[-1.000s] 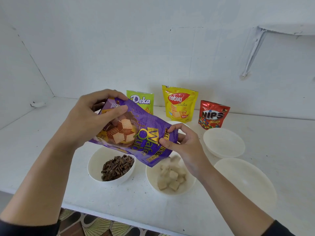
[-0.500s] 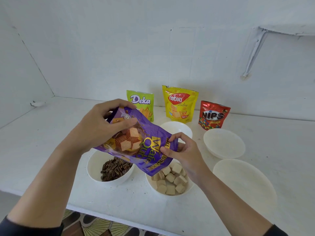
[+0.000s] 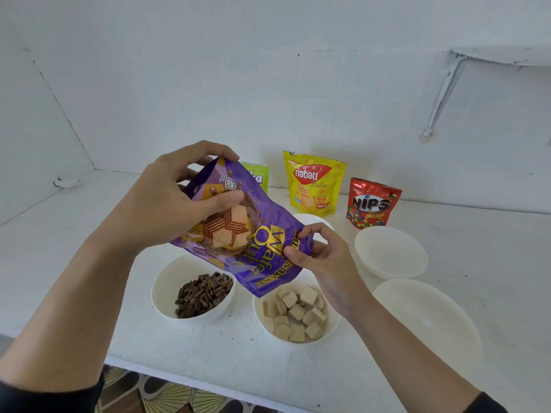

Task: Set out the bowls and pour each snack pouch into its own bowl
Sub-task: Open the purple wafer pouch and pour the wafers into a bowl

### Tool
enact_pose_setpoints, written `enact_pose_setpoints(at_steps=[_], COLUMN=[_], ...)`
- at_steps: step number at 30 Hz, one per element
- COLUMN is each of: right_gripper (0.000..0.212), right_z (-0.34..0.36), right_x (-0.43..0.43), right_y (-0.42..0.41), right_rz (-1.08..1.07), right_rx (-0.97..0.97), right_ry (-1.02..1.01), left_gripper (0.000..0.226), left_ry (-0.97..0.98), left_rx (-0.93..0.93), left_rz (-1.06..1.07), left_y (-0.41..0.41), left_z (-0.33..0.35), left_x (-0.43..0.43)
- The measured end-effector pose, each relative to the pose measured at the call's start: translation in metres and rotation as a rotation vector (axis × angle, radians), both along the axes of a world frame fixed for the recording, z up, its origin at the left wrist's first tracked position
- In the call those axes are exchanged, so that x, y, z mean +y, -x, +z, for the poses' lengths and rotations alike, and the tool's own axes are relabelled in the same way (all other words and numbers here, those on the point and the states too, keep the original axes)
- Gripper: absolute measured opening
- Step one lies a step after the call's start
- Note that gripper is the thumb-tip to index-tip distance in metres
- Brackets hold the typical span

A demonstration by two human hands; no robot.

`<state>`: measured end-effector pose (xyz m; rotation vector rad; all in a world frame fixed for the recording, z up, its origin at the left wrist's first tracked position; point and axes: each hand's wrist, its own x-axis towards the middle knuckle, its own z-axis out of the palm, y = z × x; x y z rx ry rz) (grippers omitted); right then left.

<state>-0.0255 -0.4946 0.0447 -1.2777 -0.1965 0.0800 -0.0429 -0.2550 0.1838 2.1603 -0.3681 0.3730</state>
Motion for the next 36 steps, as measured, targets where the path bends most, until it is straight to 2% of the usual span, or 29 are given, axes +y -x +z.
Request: enact_pose_setpoints(at_steps=[7, 14, 20, 25, 36], right_gripper=[0.061, 0.043, 0.041, 0.042, 0.044], right_z=[-0.018, -0.011, -0.005, 0.001, -0.018], right_x=[-0.003, -0.006, -0.006, -0.007, -0.007], right_y=[0.005, 0.005, 0.003, 0.004, 0.011], right_rz=[-0.004, -0.023, -0.049, -0.067, -0.067], right_rx=[0.056, 0.047, 0.011, -0.01, 0.056], right_ry=[0.044, 0.044, 0.035, 0.014, 0.092], left_gripper=[0.042, 0.045, 0.052, 0.047, 0.042], left_ry=[0.04, 0.073, -0.045, 0.005, 0.056], left_rx=[-0.021, -0.017, -0.023, -0.076, 0.029], left_rz=[0.051, -0.027, -0.118, -0.084, -0.117], left_y=[-0.004, -0.003, -0.003, -0.006, -0.007], left_z=[-0.028, -0.024, -0.005, -0.005, -0.022], left_x=[-0.006, -0.009, -0.006, -0.004, -0.01])
